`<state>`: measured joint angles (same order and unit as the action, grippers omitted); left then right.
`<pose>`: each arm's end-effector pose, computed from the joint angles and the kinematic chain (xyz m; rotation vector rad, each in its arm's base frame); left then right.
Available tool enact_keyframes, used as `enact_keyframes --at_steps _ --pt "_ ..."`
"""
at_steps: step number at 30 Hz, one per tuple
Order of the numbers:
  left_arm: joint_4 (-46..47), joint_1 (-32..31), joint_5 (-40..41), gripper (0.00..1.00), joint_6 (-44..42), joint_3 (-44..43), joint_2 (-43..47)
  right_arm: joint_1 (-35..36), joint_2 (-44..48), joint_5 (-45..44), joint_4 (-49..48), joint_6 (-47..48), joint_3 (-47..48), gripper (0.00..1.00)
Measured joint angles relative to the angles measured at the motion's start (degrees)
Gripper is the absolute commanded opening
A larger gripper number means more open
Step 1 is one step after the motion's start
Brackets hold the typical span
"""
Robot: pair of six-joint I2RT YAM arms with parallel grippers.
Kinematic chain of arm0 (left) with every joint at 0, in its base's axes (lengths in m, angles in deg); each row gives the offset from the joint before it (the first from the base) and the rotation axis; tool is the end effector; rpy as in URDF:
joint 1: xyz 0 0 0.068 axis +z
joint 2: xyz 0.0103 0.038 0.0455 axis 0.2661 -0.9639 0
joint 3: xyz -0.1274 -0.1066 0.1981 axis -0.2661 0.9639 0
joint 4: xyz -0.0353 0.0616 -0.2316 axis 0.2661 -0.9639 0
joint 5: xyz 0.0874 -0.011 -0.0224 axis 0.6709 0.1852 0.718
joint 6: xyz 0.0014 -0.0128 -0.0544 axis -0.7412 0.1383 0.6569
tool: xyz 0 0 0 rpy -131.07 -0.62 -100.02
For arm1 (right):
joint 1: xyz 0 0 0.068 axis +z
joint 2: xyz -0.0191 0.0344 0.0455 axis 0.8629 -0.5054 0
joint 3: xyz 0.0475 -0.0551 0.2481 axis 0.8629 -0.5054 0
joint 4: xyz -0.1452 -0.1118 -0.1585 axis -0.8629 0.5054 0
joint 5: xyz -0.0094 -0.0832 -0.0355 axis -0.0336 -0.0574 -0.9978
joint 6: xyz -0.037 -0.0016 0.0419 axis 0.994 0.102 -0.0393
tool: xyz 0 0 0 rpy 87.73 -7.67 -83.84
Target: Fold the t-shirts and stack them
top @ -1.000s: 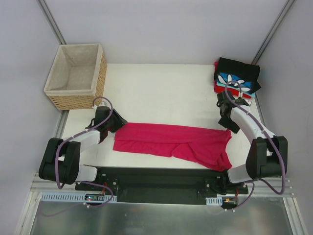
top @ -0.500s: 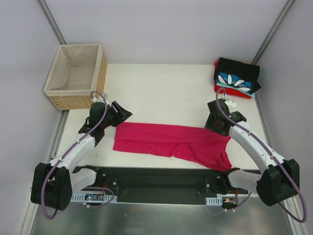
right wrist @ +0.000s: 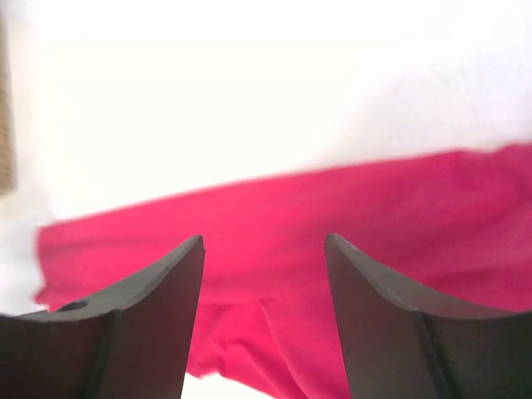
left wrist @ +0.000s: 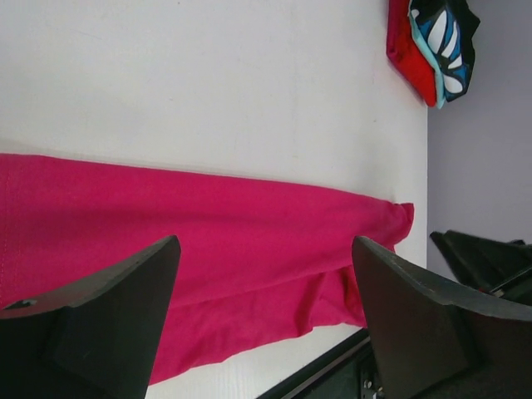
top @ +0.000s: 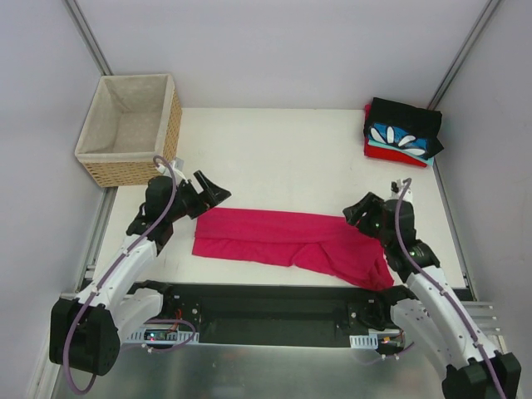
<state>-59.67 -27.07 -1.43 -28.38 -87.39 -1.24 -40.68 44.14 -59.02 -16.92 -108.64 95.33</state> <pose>0.2009 -0.0553 0.2484 -0.3074 1.9624 -0.9971 0.1547 0.0493 0.2335 0.1352 2.0624 0.3628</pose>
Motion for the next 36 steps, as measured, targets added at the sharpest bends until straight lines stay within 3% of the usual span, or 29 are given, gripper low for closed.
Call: enact_keyframes --at_steps 5,19,29,36 --pt "0.1 0.0 -2.5 0.87 -0.1 0.0 -1.9 -7.2 2.7 4.3 -5.6 -1.4 -3.8 0.64" --pt "0.2 0.0 -3.1 0.87 -0.1 0.0 -2.4 -10.6 -0.9 3.7 -6.8 -4.0 -9.2 0.64" --pt "0.2 0.0 -3.1 0.87 -0.1 0.2 -3.0 -13.1 -15.4 4.5 -16.2 -4.6 -10.7 0.63" --pt "0.1 0.0 -2.8 0.86 -0.4 0.4 -3.8 -13.4 -35.3 6.7 -26.3 -4.7 -0.8 0.62"
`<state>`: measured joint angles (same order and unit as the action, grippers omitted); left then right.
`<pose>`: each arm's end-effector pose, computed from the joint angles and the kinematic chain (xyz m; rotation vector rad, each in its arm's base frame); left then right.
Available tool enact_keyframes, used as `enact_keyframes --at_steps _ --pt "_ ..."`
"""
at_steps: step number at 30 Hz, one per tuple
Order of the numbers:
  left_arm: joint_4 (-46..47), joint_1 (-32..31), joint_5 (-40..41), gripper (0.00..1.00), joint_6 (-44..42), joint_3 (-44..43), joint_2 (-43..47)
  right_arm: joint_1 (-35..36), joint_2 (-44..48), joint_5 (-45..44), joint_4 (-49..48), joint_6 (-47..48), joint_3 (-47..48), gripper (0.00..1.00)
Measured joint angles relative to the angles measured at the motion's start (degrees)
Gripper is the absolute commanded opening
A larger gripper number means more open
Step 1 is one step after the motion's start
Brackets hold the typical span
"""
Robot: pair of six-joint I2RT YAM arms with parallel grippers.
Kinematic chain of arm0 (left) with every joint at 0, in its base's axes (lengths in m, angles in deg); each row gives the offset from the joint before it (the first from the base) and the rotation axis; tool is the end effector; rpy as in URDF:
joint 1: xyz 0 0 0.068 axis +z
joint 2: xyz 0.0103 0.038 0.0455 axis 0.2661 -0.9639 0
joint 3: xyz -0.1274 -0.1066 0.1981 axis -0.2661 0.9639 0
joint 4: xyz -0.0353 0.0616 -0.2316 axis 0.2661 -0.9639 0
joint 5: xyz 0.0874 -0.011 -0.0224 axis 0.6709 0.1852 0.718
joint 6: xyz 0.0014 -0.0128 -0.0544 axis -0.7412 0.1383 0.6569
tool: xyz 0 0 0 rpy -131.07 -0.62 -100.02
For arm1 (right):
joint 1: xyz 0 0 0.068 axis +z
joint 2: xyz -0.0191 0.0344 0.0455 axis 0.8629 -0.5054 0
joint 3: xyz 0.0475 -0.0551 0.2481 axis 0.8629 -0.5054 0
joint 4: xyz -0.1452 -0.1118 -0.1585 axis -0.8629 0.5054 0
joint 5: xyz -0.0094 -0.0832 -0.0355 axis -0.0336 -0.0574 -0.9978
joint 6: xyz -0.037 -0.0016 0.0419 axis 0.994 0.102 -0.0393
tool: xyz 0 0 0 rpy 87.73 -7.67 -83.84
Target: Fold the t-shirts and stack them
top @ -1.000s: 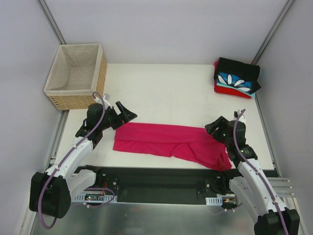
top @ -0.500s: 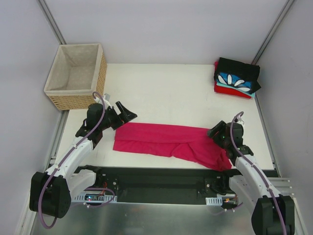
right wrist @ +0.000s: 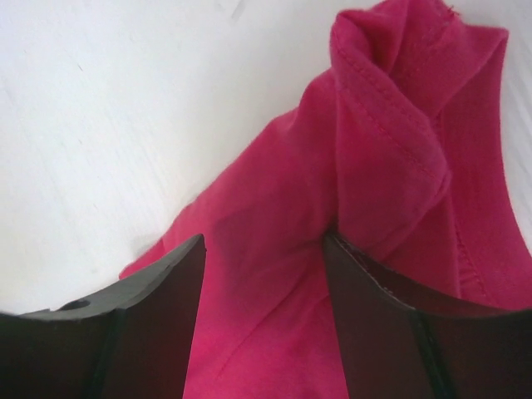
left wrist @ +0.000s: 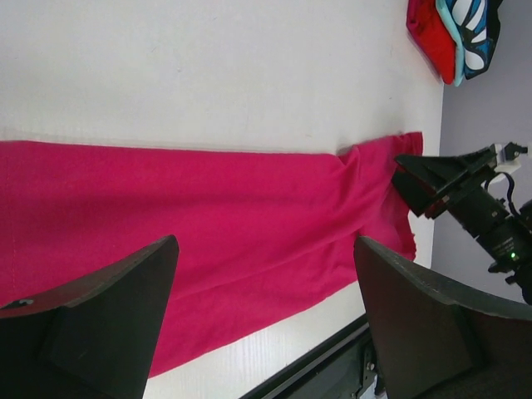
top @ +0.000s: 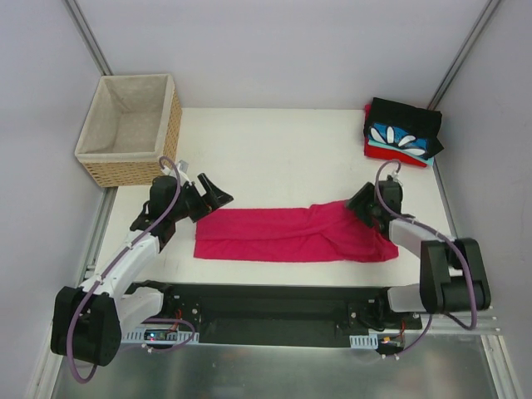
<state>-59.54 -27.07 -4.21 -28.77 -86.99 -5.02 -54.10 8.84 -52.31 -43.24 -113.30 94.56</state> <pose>0.2077 -0.0585 0.2339 -0.2976 2.0419 -1.0256 0.2407 0.0242 0.1585 0.4212 2.2018 0.3468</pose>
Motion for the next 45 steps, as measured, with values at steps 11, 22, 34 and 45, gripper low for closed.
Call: enact_keyframes --at_steps 11,22,34,45 --pt "-0.1 0.1 0.3 0.86 -0.2 0.0 -2.0 9.5 -32.0 2.0 10.7 8.3 40.0 0.63" --pt "-1.1 0.8 1.5 0.86 -0.5 0.0 -1.4 15.3 -55.1 7.4 20.1 11.3 73.2 0.63" --pt "-2.1 0.9 1.6 0.86 -0.7 0.0 -0.2 15.3 -29.1 0.3 27.0 14.5 55.4 0.64" --pt "-2.1 0.9 5.2 0.84 -0.4 2.1 2.5 23.1 -15.1 -0.5 26.8 12.6 43.6 0.63"
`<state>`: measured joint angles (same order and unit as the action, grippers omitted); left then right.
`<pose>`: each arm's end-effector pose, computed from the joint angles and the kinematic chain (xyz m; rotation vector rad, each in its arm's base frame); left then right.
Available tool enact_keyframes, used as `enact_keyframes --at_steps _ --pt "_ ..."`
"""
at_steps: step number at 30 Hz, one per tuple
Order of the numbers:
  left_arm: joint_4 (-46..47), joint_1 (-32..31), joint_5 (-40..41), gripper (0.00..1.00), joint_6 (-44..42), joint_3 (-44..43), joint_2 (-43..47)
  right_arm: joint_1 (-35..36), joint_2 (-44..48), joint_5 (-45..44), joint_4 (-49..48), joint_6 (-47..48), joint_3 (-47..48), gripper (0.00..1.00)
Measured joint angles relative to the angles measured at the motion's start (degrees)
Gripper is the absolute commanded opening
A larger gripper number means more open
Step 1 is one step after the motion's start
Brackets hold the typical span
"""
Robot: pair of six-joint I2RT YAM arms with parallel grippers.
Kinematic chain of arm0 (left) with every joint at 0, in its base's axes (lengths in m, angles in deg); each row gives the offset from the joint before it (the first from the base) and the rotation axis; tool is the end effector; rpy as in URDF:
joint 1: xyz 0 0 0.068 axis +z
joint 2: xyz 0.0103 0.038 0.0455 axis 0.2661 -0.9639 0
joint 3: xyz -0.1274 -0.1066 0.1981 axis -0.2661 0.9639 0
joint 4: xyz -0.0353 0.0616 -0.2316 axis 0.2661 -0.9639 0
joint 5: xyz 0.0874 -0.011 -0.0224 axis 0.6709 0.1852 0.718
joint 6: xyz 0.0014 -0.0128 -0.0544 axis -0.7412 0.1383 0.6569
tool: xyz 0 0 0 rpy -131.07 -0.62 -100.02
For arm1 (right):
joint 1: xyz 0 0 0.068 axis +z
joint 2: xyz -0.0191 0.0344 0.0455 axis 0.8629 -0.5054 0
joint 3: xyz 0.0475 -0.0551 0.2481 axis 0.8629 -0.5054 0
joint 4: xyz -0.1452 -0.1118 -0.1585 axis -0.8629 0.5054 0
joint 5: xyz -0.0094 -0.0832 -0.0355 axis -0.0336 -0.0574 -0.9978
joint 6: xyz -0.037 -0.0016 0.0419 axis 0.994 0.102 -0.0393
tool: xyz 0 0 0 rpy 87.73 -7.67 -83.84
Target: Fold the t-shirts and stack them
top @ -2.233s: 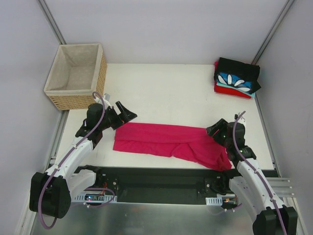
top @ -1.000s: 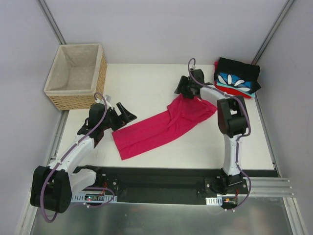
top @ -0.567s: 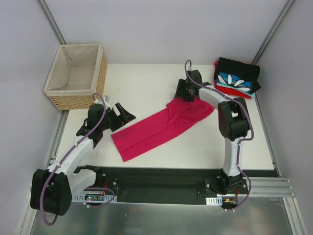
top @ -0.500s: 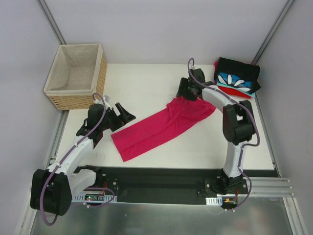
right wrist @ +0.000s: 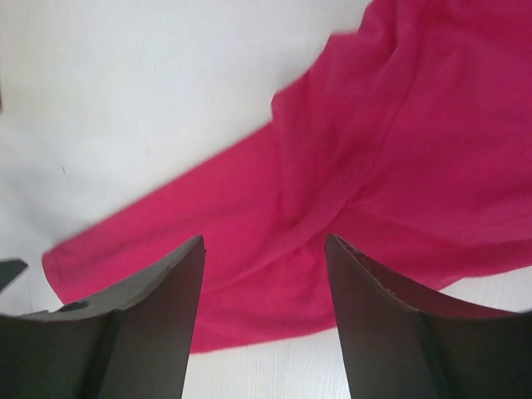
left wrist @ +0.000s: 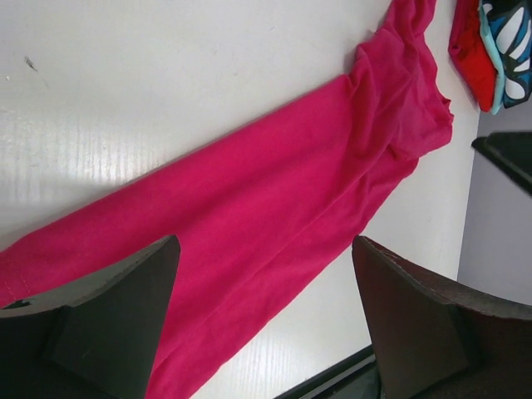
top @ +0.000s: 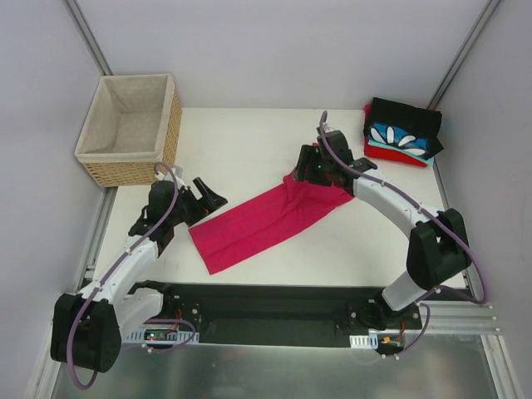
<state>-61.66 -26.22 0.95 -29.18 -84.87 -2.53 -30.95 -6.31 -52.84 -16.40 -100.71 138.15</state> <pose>0.2005 -0.0506 0.2258 -0.3789 2.0451 -0.9203 0.3041 0.1670 0.2764 -0.2683 2.2113 0.4450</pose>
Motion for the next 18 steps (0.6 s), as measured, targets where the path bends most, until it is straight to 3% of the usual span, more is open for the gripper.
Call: enact_keyframes --at_steps 10,18 --pt "1.0 -2.1 -0.5 0.83 2.2 4.8 -3.8 3.7 5.5 -0.9 1.4 -0.3 -6.8 0.63" --pt "-0.4 -6.5 -2.2 0.83 5.6 10.0 5.6 3.5 8.5 -2.2 1.4 -0.3 -9.7 0.63"
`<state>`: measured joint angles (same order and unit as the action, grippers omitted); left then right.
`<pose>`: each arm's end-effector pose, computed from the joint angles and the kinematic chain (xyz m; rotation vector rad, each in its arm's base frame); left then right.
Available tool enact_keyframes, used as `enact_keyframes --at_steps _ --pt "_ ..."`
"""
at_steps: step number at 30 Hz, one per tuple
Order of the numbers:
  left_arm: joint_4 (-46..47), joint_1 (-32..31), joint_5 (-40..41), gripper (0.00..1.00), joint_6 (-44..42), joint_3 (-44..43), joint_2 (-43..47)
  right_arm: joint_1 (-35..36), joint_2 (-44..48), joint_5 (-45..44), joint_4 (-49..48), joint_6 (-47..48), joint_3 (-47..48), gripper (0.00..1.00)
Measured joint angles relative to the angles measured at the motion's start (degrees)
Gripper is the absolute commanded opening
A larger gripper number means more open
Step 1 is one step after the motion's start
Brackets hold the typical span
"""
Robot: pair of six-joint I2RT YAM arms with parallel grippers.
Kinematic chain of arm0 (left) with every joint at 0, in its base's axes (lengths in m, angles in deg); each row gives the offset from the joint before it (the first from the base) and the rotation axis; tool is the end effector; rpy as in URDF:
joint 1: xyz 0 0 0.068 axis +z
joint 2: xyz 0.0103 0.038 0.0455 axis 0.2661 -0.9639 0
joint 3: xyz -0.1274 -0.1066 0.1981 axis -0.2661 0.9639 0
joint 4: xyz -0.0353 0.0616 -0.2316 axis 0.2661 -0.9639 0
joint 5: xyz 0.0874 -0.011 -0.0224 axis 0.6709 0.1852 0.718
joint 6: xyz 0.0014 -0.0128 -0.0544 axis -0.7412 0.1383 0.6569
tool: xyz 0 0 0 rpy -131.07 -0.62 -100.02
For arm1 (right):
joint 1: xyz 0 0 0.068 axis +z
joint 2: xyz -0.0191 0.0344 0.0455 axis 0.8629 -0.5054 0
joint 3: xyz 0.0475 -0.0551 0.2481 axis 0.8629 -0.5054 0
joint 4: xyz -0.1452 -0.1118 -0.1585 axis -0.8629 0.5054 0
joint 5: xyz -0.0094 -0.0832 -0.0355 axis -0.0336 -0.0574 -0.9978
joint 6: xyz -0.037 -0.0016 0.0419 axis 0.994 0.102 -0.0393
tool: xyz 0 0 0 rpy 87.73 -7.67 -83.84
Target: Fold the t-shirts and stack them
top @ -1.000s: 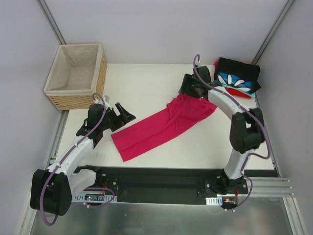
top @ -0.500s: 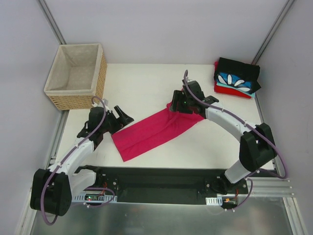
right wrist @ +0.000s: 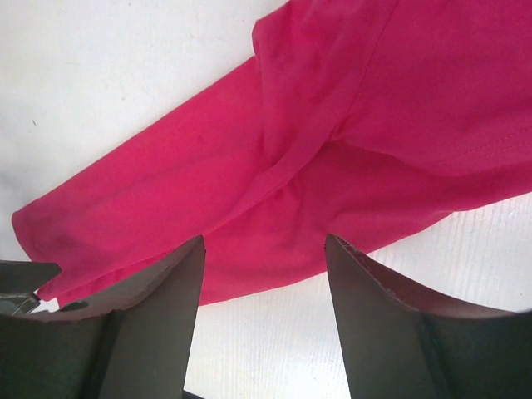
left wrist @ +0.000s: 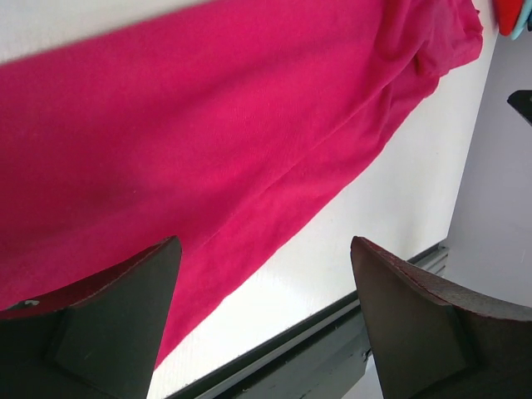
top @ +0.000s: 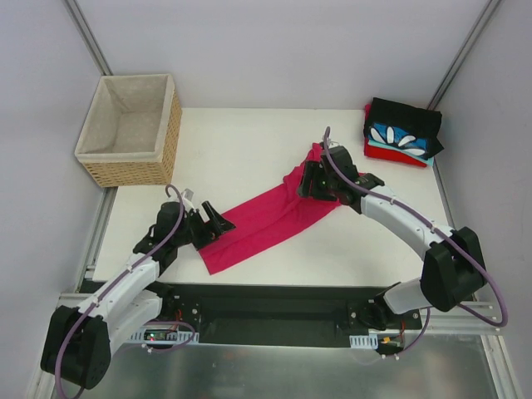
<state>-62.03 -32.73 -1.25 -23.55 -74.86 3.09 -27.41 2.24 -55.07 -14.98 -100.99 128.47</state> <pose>0.1662 -0.0659 0.1856 -0.3810 2.1798 -1.0579 0.2597 0.1625 0.2656 -0.3157 2.2483 0.4232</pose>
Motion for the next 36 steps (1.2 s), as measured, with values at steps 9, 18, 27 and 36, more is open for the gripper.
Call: enact_keyframes --at_steps 9,18,27,36 --pt "-4.4 0.0 0.8 0.81 2.0 4.3 4.5 0.0 0.1 0.0 -0.1 0.0 -1.5 0.63" --pt "-3.3 -3.8 2.1 0.8 3.1 3.5 -3.1 0.0 1.0 -1.1 0.0 -0.1 -3.0 0.63" --pt "1.0 -16.9 3.1 0.8 4.2 -5.0 -19.4 0.0 3.0 -2.7 0.5 0.0 -3.8 0.63" --pt "0.3 -32.5 3.3 0.8 4.6 -19.5 -35.5 -0.5 3.8 -5.8 3.2 0.3 -3.8 0.63"
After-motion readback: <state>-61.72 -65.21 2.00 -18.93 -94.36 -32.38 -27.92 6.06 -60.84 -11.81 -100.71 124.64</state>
